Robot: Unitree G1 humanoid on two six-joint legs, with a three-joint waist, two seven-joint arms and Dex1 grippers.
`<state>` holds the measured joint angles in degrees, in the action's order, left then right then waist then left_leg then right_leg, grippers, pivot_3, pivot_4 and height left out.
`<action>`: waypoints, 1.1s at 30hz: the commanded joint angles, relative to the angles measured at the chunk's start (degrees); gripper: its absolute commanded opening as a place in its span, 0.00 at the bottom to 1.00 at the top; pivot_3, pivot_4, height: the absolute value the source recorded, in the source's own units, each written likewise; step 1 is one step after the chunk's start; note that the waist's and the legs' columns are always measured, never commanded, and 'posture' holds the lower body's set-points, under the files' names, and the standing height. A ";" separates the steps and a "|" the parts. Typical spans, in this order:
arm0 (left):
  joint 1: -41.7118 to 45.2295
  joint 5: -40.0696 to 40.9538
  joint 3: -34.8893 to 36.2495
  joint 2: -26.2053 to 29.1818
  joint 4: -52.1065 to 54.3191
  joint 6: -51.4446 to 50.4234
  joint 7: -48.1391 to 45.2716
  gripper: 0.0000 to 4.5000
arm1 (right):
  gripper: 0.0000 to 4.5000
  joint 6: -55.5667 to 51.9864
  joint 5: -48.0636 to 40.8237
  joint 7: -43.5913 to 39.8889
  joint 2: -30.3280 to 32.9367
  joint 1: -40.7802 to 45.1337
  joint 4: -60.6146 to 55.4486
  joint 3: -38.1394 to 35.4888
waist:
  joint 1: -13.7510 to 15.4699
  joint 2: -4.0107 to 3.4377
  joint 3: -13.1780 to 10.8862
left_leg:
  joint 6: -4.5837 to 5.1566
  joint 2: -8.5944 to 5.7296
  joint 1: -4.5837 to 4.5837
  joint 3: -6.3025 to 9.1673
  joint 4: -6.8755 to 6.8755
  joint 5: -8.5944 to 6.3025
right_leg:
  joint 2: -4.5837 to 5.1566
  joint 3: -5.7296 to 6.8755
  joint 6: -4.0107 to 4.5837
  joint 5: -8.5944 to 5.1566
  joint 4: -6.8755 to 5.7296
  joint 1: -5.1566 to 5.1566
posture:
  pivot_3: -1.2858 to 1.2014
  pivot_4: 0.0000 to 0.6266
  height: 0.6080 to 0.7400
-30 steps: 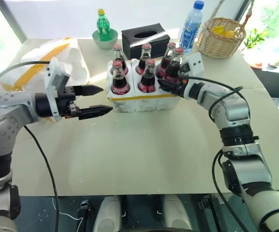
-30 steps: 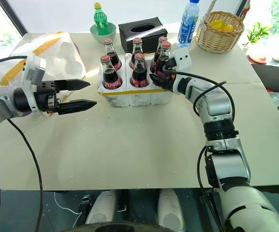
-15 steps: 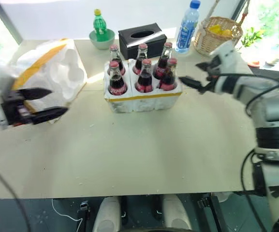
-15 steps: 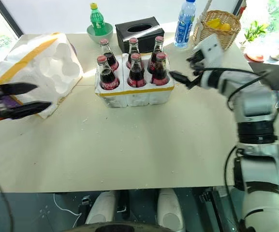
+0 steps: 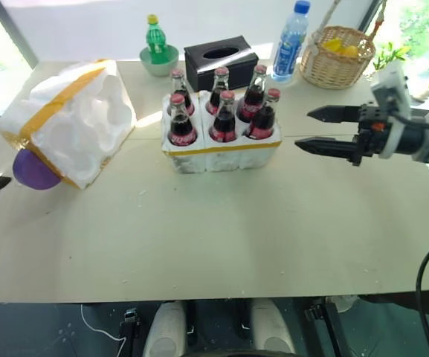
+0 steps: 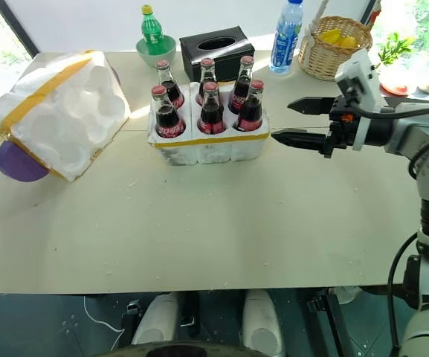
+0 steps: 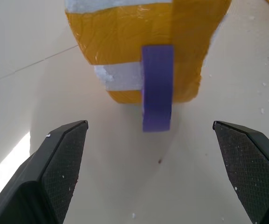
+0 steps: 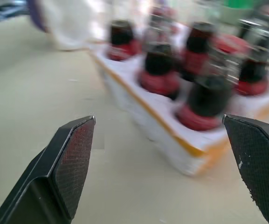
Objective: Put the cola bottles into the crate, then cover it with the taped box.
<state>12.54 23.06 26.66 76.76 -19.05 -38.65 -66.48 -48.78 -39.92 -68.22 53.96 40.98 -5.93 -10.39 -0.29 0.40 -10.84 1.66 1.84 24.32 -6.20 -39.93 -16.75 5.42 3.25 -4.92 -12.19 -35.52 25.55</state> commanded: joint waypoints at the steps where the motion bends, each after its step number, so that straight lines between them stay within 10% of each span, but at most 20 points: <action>1: 11.02 -3.73 -10.15 -1.53 -6.52 3.72 -1.49 1.00 | 0.99 -2.40 -6.11 -1.19 1.43 0.05 -4.57 -4.48 | 0.04 0.05 0.03 | 0.00 -0.01 0.00 -0.02 -0.01 0.00 | 0.00 0.00 -0.02 0.01 0.00 -0.01 | 0.52 0.24 1.00; 9: 31.74 -13.67 -25.09 -7.28 -20.76 6.30 -3.35 1.00 | 0.99 -3.12 -8.12 3.42 1.75 -3.17 -8.59 -6.59 | -0.26 0.14 0.05 | -0.11 -0.10 0.04 -0.20 -0.11 0.09 | -0.11 0.03 -0.17 0.09 -0.06 -0.02 | 0.52 0.24 1.00; 19: 40.22 -19.27 -29.00 -9.76 -29.80 9.56 -4.49 0.05 | 1.00 -3.14 -8.25 7.32 3.07 -4.15 -8.22 -8.22 | -0.23 0.15 0.05 | 0.03 -0.04 0.04 -0.18 -0.14 0.02 | -0.14 0.02 -0.17 0.08 -0.06 -0.01 | 0.52 0.24 1.00; 33: 48.85 -21.29 -21.67 -19.38 -17.39 46.31 17.43 0.05 | 1.00 -2.38 -7.18 8.46 5.71 -7.42 -6.44 -10.70 | 1.04 0.31 0.00 | -0.09 -0.04 0.10 -0.14 -0.26 0.09 | -0.03 0.02 -0.21 0.11 -0.13 -0.03 | 0.52 0.24 1.00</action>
<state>59.36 2.57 3.20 57.59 -40.28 -1.01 -52.28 -52.08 -46.71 -60.04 58.14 33.48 -11.94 -18.31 0.75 0.70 -10.84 1.58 1.78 24.41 -6.36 -40.18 -16.67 5.38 3.27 -5.13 -12.08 -35.71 25.51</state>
